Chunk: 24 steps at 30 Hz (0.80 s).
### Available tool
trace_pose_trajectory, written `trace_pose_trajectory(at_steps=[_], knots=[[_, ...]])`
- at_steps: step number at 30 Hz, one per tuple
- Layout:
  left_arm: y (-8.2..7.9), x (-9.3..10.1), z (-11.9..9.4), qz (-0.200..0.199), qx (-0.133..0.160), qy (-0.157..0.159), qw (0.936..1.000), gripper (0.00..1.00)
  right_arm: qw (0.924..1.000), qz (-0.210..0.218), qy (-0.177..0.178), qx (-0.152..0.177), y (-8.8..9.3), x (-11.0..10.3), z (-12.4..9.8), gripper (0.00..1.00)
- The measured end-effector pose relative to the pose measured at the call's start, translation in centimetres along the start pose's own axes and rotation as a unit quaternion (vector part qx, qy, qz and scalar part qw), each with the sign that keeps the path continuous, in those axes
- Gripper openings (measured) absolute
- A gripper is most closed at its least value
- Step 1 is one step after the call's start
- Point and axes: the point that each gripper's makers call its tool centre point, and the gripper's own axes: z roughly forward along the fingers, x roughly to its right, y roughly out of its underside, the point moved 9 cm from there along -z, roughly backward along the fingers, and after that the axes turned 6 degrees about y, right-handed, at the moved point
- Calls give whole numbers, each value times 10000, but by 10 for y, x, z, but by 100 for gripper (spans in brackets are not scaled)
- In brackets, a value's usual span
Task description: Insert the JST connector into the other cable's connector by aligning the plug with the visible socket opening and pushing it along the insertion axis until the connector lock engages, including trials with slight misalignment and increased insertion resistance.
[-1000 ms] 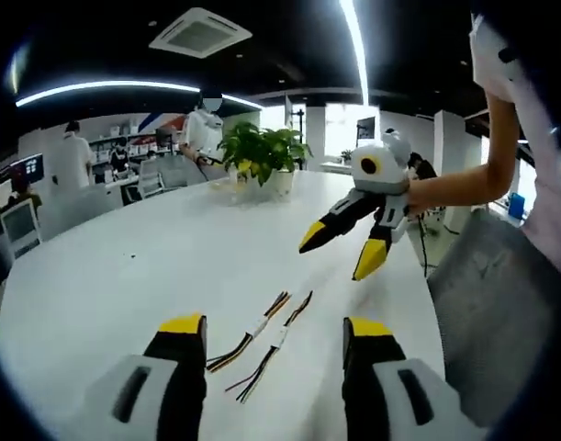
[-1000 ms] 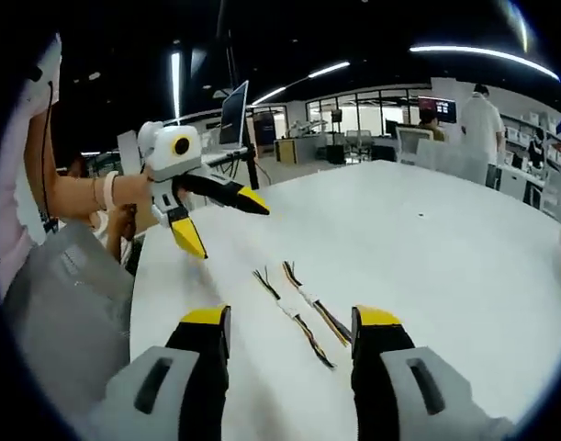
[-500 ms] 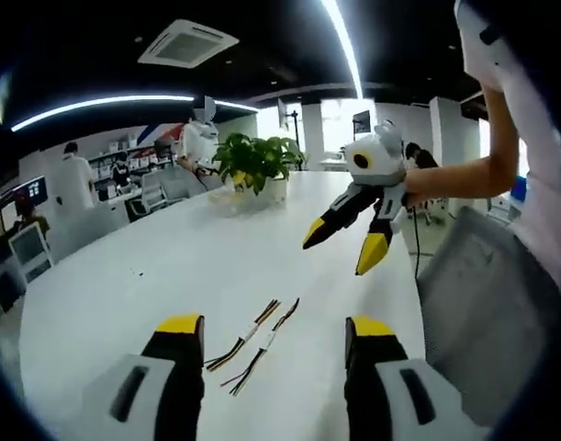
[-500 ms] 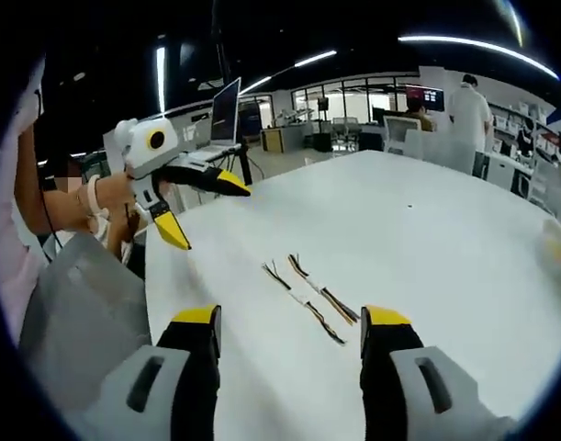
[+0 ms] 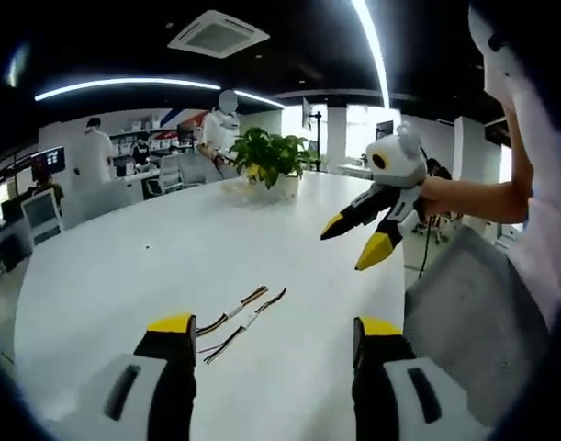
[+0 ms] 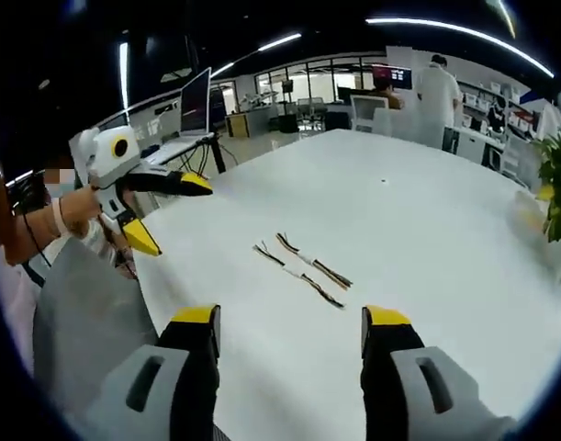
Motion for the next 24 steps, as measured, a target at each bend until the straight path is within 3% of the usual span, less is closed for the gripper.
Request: trace_pose_trajectory(at_steps=[7,11,15,24], knots=[[8,1,-16,-306,-150,-236,9991,65,9998,188,17,-15,9,-4,-8,59],[8,3,-29,-431,-23,-426,9982,66,9997,196,153,-80,13,-2,-13,59],[14,9,-38,-409,-105,-612,9972,65,9993,273,219,-96,16,-4,-19,58],[28,15,-44,-600,-45,-846,9946,61,9987,259,362,-239,27,-12,-24,57]])
